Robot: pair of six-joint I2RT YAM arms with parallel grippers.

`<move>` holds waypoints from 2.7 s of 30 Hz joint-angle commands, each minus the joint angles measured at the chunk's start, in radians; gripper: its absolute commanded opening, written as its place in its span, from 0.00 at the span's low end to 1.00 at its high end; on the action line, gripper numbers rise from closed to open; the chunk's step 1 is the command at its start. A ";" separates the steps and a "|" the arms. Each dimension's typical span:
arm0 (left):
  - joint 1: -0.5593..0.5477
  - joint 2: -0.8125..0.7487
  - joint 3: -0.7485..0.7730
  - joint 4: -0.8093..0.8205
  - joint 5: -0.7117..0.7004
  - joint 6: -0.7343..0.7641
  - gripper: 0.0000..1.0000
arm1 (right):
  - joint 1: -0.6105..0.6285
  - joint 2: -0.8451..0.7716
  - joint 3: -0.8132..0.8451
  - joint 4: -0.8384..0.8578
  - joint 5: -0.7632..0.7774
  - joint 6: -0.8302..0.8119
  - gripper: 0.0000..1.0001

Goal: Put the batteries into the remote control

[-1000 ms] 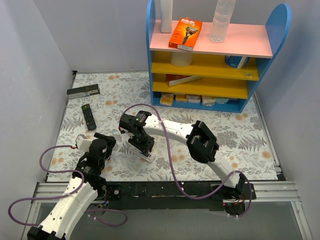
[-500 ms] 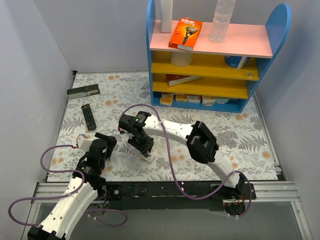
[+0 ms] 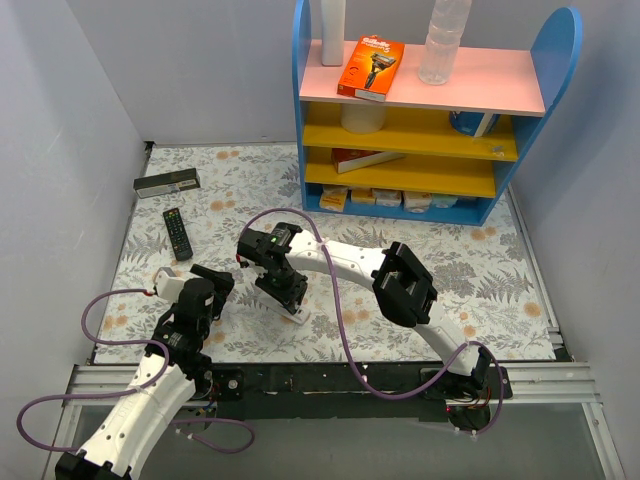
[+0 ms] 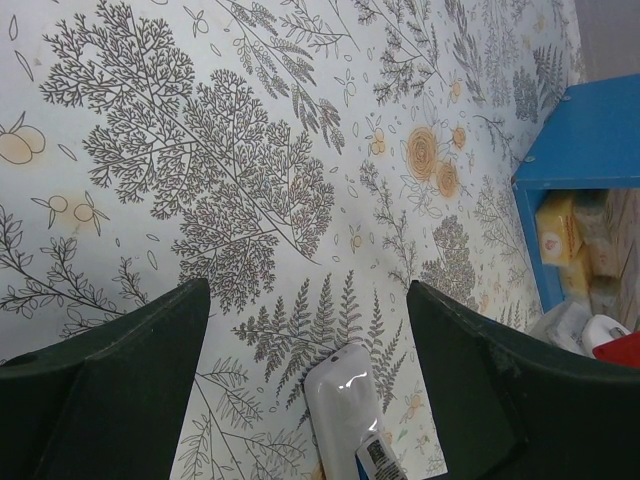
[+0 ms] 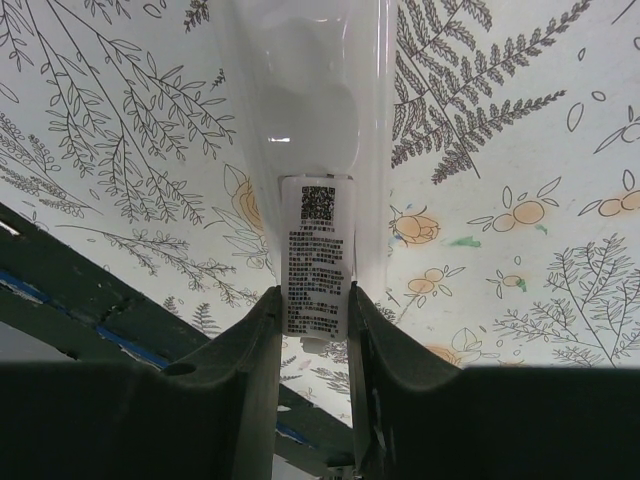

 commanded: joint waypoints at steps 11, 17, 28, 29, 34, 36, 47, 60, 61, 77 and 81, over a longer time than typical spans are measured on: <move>-0.001 -0.001 -0.014 0.013 0.005 0.018 0.80 | 0.006 -0.001 0.001 0.101 0.008 0.002 0.03; -0.001 0.000 -0.017 0.021 0.011 0.021 0.80 | 0.004 -0.012 -0.032 0.124 0.060 -0.013 0.06; -0.001 0.002 -0.018 0.024 0.014 0.029 0.80 | 0.007 -0.026 -0.045 0.161 0.112 -0.075 0.08; -0.001 0.002 -0.018 0.024 0.014 0.029 0.80 | 0.007 -0.029 -0.046 0.169 0.112 -0.072 0.09; -0.001 0.004 -0.017 0.024 0.014 0.029 0.80 | 0.007 -0.027 -0.026 0.172 0.088 -0.066 0.17; -0.001 0.002 -0.017 0.022 0.016 0.031 0.80 | 0.006 -0.026 -0.017 0.164 0.068 -0.066 0.17; -0.001 0.002 -0.020 0.031 0.027 0.037 0.80 | -0.047 -0.023 0.063 0.092 -0.009 -0.013 0.17; -0.001 -0.027 -0.015 0.229 0.264 0.216 0.79 | -0.047 -0.260 -0.187 0.306 0.064 -0.075 0.09; -0.001 -0.032 -0.017 0.261 0.357 0.247 0.79 | -0.047 -0.292 -0.266 0.345 0.075 -0.079 0.09; -0.001 0.121 0.012 0.721 0.847 0.193 0.72 | -0.047 -0.739 -0.759 0.920 0.086 -0.139 0.10; 0.000 0.154 0.014 0.774 0.899 0.193 0.63 | -0.047 -0.779 -0.789 0.949 0.084 -0.136 0.10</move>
